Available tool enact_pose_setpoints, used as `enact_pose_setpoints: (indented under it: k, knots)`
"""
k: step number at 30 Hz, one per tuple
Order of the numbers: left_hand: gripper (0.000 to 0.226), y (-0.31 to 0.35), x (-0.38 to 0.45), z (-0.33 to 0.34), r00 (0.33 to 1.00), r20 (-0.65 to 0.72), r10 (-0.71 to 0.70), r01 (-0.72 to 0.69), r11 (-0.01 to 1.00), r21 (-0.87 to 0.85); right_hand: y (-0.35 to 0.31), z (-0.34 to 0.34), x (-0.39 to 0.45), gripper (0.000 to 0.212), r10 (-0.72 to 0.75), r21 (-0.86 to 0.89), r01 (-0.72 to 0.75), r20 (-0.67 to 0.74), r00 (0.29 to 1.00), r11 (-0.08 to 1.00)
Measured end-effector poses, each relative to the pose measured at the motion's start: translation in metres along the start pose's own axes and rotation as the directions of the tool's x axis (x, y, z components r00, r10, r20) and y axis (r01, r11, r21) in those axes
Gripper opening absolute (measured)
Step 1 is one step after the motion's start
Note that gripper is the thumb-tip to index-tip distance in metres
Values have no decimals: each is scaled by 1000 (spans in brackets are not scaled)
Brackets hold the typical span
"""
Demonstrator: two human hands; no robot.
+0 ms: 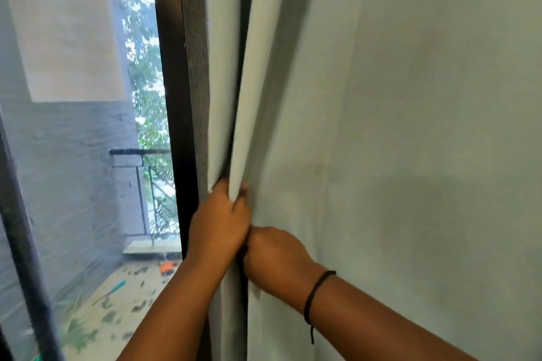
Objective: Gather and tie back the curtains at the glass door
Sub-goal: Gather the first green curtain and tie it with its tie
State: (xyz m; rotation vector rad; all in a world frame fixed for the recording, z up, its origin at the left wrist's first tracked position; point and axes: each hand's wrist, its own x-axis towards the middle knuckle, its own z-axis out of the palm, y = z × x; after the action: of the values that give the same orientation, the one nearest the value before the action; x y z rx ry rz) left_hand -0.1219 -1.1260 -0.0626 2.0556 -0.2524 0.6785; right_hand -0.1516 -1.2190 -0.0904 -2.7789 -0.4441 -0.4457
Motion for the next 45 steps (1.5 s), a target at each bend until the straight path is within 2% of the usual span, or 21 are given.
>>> enact_pose_setpoints:
  k: [2,4,5,6,7,8,9,10,13,17,20,23,25,29,32,35,37,39,41,43,45]
  knots:
    - [40,-9,3,-11,998,-58,-27,26,1000,-9,-6,-10,1,30,-81,-22,81,22,996,996]
    - [40,-19,8,-21,993,-104,-59,60,998,14,-8,-24,0,36,-130,-126,129,6,992,984]
    - [40,-23,11,-28,990,-126,-69,76,996,46,-7,-34,0,40,-110,-164,97,-69,992,982]
    - [40,-28,15,-34,987,-144,-79,90,993,74,-4,-46,1,46,-68,-170,33,-205,976,985]
    - [40,-31,17,-40,983,-158,-89,104,990,92,-1,-59,2,49,-19,-140,-37,-384,923,989]
    - [38,-34,19,-46,981,-170,-95,114,988,107,3,-73,2,47,34,-95,-104,-554,832,990]
    - [36,-37,21,-50,979,-184,-92,117,984,132,9,-85,3,45,96,-52,-176,-672,735,983]
    - [34,-41,22,-55,976,-200,-86,121,978,168,13,-95,2,47,172,-7,-254,-718,675,967]
    - [35,-55,30,-80,949,-294,-118,191,954,232,22,-107,-2,70,368,89,-414,-648,667,906]
    - [36,-72,59,-125,874,-444,-198,310,931,195,22,-104,-4,85,432,146,-437,-595,678,887]
    - [45,-76,76,-145,848,-469,-247,346,928,136,18,-105,-5,92,467,192,-440,-551,691,877]
    - [43,-69,69,-132,866,-440,-239,319,940,118,14,-109,-3,98,472,248,-404,-530,704,881]
    - [37,-59,50,-105,903,-377,-209,267,958,109,14,-111,0,104,489,324,-368,-514,705,871]
    - [32,-41,14,-42,981,-194,-20,45,992,122,29,-114,3,114,538,613,-193,-448,714,766]
    - [38,-24,0,-22,967,-191,169,-160,985,60,47,-116,4,109,554,747,-46,-448,701,663]
    - [64,11,-3,-25,908,-299,293,-339,934,-112,56,-118,7,100,563,815,-9,-392,728,579]
    - [72,40,2,-33,855,-366,368,-441,886,-140,60,-121,7,92,570,811,-12,-401,717,585]
    - [74,72,10,-43,804,-400,440,-521,846,-117,61,-127,7,79,564,771,-22,-445,696,636]
    - [76,105,20,-51,803,-393,449,-518,851,-85,65,-135,7,56,549,704,-55,-499,670,708]
    - [82,132,31,-55,837,-370,403,-457,887,-66,68,-143,6,38,527,637,-89,-541,656,766]
    - [83,149,43,-56,892,-314,324,-370,924,-99,70,-148,4,40,509,597,-100,-572,643,796]
